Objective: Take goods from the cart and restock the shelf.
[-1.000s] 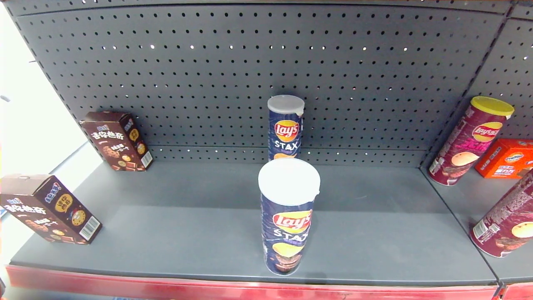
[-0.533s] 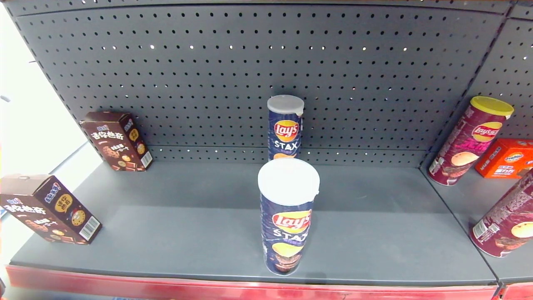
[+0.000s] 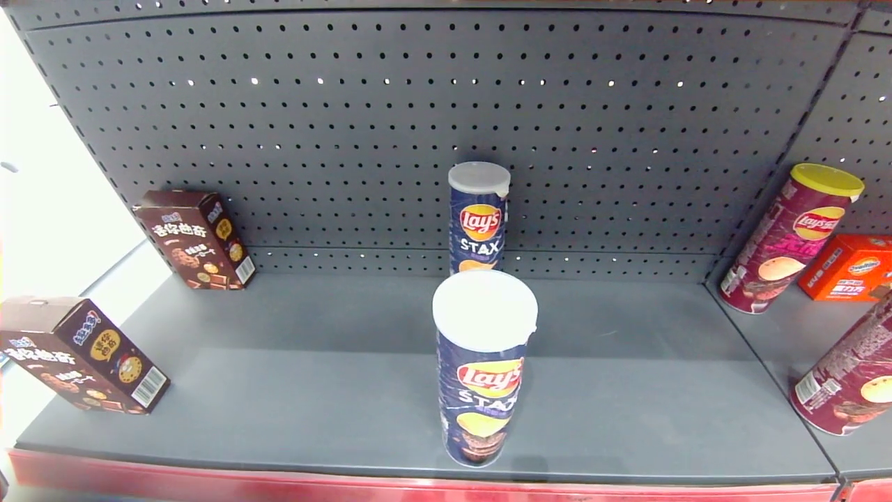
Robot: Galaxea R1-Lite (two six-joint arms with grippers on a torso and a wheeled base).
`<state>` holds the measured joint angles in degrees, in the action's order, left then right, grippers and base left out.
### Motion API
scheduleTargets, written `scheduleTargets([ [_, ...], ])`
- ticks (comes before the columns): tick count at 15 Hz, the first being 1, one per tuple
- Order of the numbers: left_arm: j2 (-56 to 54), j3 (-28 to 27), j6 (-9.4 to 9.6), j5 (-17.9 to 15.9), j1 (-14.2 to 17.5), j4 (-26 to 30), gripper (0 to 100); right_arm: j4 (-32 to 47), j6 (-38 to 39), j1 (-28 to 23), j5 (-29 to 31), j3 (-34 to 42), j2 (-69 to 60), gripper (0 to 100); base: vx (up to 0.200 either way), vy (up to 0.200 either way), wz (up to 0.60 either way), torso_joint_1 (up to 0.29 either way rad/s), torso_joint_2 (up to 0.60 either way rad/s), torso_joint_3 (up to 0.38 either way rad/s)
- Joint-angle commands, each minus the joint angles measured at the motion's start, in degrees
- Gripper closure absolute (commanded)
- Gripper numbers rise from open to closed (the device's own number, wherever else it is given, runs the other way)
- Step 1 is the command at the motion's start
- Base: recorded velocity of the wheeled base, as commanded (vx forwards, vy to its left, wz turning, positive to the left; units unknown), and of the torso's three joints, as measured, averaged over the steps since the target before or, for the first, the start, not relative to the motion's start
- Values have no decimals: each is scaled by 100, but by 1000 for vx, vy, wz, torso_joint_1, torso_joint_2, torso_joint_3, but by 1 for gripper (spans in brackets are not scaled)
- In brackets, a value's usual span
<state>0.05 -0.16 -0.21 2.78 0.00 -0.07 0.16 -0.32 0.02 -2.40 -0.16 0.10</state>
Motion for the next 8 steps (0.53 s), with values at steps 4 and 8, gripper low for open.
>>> scheduleTargets([
  [4,4,-2,-50,21,0,-1,0,2,-3,-2,-6,-2,-10,0,0,0,0,0,0,0],
  [8,4,-2,-50,30,0,-1,0,2,5,-2,3,7,-10,0,0,0,0,0,0,0],
])
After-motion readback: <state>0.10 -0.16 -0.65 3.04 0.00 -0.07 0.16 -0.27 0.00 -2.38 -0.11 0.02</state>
